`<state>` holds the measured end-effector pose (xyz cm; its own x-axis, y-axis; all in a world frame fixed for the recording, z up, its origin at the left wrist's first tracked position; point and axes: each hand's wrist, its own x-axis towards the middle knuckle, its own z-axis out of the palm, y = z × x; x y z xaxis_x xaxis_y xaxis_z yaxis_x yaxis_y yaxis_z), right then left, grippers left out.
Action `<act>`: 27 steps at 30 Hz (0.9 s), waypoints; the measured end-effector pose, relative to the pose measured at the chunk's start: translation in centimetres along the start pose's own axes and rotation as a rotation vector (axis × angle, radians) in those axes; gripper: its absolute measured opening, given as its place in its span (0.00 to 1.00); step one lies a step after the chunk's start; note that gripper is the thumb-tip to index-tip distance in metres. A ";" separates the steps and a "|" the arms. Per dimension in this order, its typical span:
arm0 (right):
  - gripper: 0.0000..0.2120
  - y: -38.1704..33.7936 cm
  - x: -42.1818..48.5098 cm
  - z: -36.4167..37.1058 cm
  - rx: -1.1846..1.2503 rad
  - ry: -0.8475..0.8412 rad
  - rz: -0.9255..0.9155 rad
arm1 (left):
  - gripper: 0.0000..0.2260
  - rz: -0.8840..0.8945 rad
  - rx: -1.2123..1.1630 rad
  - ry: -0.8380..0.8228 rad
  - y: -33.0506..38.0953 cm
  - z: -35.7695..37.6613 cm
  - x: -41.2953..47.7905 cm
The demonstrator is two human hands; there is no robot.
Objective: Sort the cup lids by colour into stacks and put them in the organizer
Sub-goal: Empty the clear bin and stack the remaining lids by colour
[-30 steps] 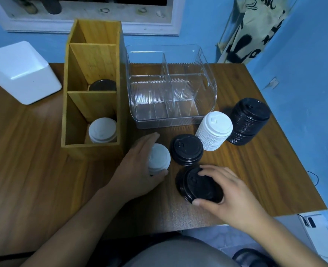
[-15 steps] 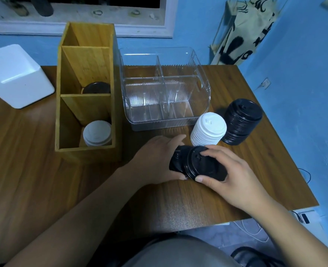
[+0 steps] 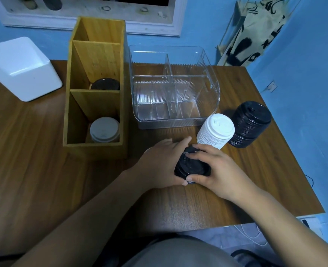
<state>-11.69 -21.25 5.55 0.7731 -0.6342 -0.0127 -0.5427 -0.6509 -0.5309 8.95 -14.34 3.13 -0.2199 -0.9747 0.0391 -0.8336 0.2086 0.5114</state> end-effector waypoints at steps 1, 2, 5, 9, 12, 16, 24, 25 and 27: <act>0.29 0.0 0.0 0.1 -0.004 -0.006 0.005 | 0.52 0.006 0.004 0.002 0.0 0.0 0.0; 0.29 0.0 0.0 0.3 0.001 -0.006 0.009 | 0.52 0.017 0.009 0.014 -0.1 0.1 0.0; 0.30 0.2 -0.3 0.8 0.028 0.012 -0.006 | 0.49 0.039 0.032 0.058 -0.4 0.6 0.0; 0.31 0.3 -0.5 1.1 0.073 0.047 -0.008 | 0.47 0.074 -0.110 0.067 0.0 -0.6 0.0; 0.31 0.8 -1.2 1.4 0.114 0.070 -0.025 | 0.45 0.048 -0.259 0.152 0.0 -2.7 -1.5; 0.39 1.0 -2.1 2.2 0.123 0.119 -0.028 | 0.40 -0.121 -0.309 0.299 -0.9 -3.7 -4.8; 0.35 1.0 -2.5 4.9 0.052 0.232 -0.073 | 0.42 -0.307 -0.115 0.248 -2.2 1.2 -8.2; 0.35 1.2 -2.6 4.9 0.065 0.239 -0.076 | 0.41 -0.317 -0.120 0.266 -2.2 1.4 -8.1; 0.34 1.6 -2.9 4.7 0.094 0.240 -0.080 | 0.41 -0.348 -0.131 0.295 -2.3 1.6 -7.6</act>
<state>-13.26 -18.47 0.79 0.7062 -0.6705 0.2274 -0.4418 -0.6683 -0.5985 11.73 -7.30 0.22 0.2306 -0.9699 0.0783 -0.7569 -0.1282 0.6408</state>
